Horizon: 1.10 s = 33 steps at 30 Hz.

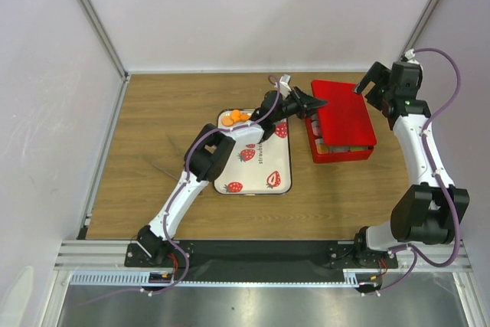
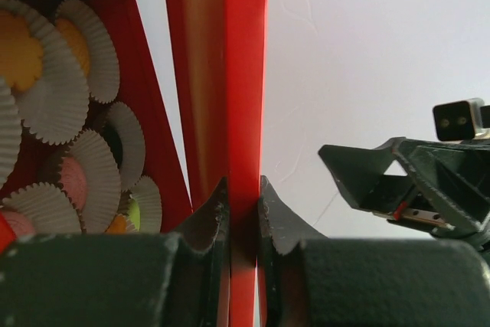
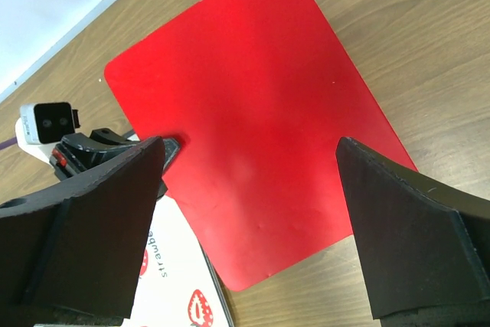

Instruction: Pack the cookies

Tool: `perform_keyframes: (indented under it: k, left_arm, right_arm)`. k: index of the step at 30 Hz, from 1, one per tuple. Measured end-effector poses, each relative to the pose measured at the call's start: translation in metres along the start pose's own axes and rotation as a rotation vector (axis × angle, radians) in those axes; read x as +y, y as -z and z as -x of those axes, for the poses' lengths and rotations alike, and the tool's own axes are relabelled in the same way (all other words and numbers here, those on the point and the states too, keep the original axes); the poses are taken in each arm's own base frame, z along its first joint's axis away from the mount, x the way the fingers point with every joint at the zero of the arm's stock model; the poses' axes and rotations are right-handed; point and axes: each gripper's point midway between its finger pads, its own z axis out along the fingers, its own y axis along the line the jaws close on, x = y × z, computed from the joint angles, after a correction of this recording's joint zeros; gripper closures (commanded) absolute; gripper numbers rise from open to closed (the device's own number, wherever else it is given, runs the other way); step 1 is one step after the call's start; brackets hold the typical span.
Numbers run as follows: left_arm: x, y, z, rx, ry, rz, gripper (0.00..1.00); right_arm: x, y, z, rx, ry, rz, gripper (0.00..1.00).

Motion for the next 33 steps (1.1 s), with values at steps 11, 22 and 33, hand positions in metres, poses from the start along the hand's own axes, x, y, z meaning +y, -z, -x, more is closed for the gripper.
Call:
perform_keyframes:
  k: [11, 22, 33]
  left_arm:
    - [0.0, 0.0, -0.001, 0.005, 0.027, 0.007, 0.99]
    - [0.02, 0.001, -0.008, 0.029, 0.086, 0.036, 0.97]
    - [0.022, 0.001, -0.009, 0.03, 0.098, 0.039, 0.91]
  right_arm:
    - [-0.009, -0.022, -0.017, 0.045, 0.001, -0.02, 0.0]
    - [-0.019, -0.037, -0.037, 0.097, 0.003, -0.049, 0.0]
    - [-0.023, -0.041, -0.039, 0.101, 0.03, -0.058, 0.0]
